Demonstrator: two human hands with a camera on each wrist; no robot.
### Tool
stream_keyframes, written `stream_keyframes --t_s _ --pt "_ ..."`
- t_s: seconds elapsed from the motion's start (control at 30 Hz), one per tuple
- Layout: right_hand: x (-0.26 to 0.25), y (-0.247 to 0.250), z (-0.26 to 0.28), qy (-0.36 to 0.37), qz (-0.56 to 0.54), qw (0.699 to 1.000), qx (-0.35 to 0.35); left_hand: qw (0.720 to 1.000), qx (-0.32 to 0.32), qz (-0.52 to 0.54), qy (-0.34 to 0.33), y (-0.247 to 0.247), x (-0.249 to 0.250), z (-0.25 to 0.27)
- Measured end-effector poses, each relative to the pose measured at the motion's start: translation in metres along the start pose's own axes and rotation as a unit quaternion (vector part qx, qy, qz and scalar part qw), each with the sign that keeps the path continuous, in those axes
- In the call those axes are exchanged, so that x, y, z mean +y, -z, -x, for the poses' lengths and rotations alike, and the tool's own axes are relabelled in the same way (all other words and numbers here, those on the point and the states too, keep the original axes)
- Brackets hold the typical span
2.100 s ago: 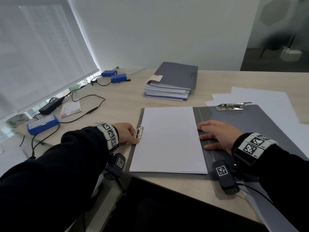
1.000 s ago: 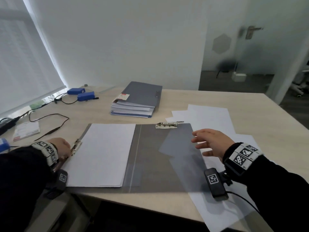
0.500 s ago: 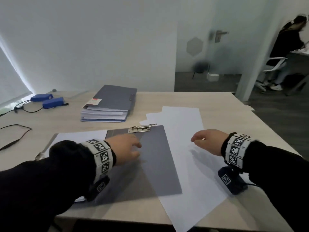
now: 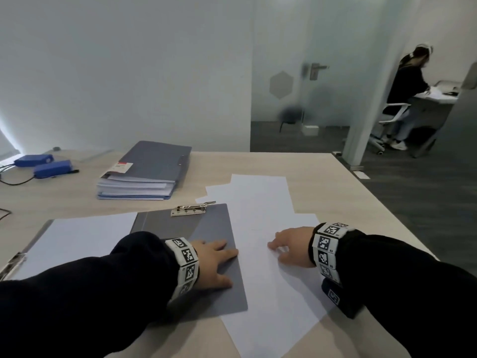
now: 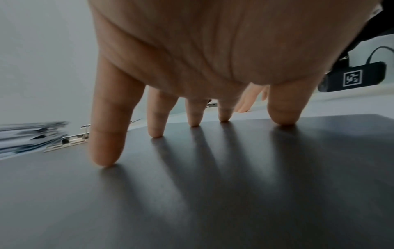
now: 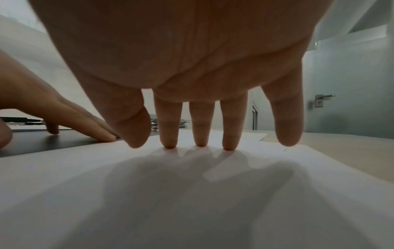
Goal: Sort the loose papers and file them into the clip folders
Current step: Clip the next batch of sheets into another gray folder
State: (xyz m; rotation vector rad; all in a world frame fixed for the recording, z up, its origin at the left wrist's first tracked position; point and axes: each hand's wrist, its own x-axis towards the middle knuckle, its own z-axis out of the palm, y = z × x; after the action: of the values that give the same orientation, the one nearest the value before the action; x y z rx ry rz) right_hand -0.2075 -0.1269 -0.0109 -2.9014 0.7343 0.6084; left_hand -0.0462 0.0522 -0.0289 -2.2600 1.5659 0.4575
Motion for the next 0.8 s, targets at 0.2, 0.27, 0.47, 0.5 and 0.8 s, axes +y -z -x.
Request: stream_keyframes --t_s 0.2,0.27,0.47,0.5,0.8 --pt "0.014 -0.003 0.006 -0.004 0.001 1.000 -0.008 0.999 -0.003 0.035 0.039 -0.005 -0.039 0.015" --pt "0.017 -0.004 0.008 -0.010 -0.005 1.000 -0.003 0.998 -0.003 0.046 0.053 -0.005 -0.052 0.020" --pt "0.030 -0.006 0.014 -0.033 -0.023 0.999 0.006 0.993 0.014 0.028 0.117 0.007 -0.064 0.025" --pt "0.033 -0.005 0.017 -0.038 -0.034 0.999 0.010 0.992 0.019 0.023 0.124 0.009 -0.062 0.022" --pt "0.067 0.007 0.026 -0.103 -0.125 0.985 0.053 0.999 0.044 0.026 0.005 0.015 0.010 -0.004"
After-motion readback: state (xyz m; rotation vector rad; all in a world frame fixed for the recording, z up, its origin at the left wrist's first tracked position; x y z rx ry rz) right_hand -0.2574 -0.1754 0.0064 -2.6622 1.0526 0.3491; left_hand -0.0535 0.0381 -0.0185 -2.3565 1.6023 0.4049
